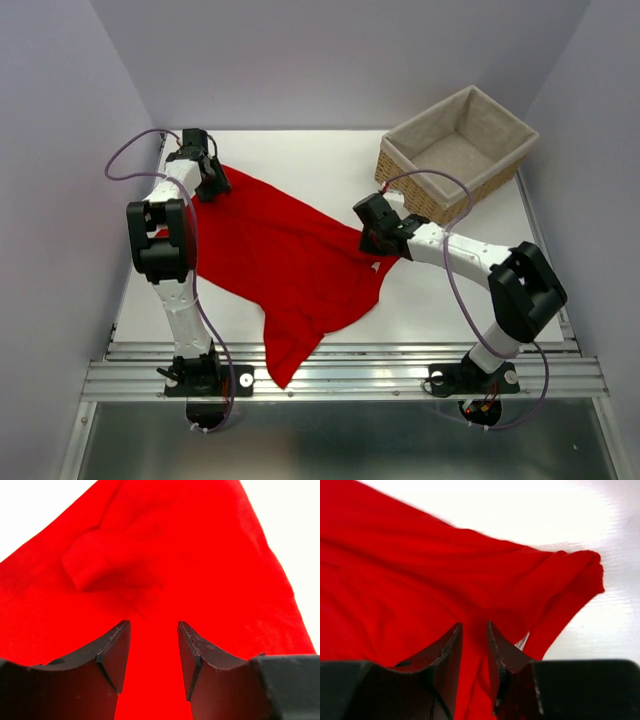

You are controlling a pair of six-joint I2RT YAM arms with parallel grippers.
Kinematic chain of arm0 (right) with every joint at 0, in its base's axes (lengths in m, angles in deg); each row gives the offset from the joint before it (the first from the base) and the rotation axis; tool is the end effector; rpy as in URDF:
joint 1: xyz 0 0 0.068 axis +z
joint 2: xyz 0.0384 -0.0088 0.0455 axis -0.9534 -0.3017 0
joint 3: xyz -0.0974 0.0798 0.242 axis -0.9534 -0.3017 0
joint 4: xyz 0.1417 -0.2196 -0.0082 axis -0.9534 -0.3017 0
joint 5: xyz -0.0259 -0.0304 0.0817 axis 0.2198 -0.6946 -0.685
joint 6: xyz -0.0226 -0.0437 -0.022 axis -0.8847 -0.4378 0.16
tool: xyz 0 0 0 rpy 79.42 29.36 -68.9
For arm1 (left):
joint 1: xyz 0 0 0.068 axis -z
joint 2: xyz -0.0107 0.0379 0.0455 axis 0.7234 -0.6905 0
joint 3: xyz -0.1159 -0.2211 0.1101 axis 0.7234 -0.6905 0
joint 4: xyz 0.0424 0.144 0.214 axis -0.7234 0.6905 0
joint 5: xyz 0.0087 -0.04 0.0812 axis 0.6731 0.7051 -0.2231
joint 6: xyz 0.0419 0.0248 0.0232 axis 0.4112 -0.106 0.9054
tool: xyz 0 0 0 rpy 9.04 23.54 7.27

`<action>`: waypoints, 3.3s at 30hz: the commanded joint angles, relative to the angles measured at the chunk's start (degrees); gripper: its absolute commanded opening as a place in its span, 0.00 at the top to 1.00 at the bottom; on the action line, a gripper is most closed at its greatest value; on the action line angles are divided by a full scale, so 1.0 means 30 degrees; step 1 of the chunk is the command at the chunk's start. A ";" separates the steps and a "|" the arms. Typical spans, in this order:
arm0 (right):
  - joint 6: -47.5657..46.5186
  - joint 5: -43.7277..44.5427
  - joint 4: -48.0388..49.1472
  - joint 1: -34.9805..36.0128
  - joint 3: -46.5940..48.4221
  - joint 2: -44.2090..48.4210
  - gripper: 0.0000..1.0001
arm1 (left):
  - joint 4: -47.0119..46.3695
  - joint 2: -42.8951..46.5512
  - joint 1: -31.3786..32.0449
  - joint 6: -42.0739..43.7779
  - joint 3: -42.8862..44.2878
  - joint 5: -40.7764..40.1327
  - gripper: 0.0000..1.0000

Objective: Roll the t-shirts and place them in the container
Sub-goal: Fold the T-shirt at the center of the board.

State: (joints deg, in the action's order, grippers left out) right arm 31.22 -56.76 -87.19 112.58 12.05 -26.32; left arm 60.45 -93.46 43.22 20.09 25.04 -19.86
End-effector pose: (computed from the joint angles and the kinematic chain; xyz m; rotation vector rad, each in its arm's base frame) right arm 0.2657 0.2079 0.2195 0.2529 2.4381 0.2030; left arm 0.4597 0.0238 0.2149 -0.4484 2.4391 -0.1547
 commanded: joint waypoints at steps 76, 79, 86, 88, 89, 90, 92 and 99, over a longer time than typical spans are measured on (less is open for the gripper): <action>-0.1770 -0.0817 -0.0787 -0.4152 -0.1474 0.2857 0.56 | -0.5259 0.0667 -0.2067 -0.7941 -0.1121 0.2153 0.51; -0.1565 -0.0905 -0.0787 -0.4152 -0.1621 0.3092 0.56 | -0.5228 0.0579 -0.2038 -0.7968 -0.1178 0.2357 0.33; -0.1388 -0.0963 -0.0963 -0.3976 -0.1738 0.3384 0.56 | -0.5580 -0.0210 -0.2009 -0.7969 -0.1237 0.3090 0.39; -0.1447 -0.0905 -0.1109 -0.3976 -0.1738 0.3472 0.56 | -0.5493 -0.0446 -0.1979 -0.7881 -0.0974 0.3323 0.43; -0.1418 -0.0905 -0.1138 -0.3976 -0.1709 0.3589 0.56 | -0.5347 -0.0591 -0.1979 -0.7764 -0.0857 0.3383 0.44; -0.1447 -0.0905 -0.1168 -0.3976 -0.1709 0.3648 0.55 | -0.5259 -0.0651 -0.1979 -0.7705 -0.0653 0.3441 0.44; -0.1476 -0.0876 -0.1227 -0.3976 -0.1709 0.3823 0.55 | -0.4967 -0.0623 -0.1950 -0.7617 -0.0563 0.3355 0.43; -0.1388 -0.0934 -0.1344 -0.3800 -0.1767 0.4059 0.55 | -0.5285 0.1074 -0.1979 -0.7646 -0.2142 0.2096 0.30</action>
State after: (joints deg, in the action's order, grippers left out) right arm 26.76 -59.60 -90.78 100.36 7.07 -15.87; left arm 45.13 -96.24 37.25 -3.76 20.42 -11.18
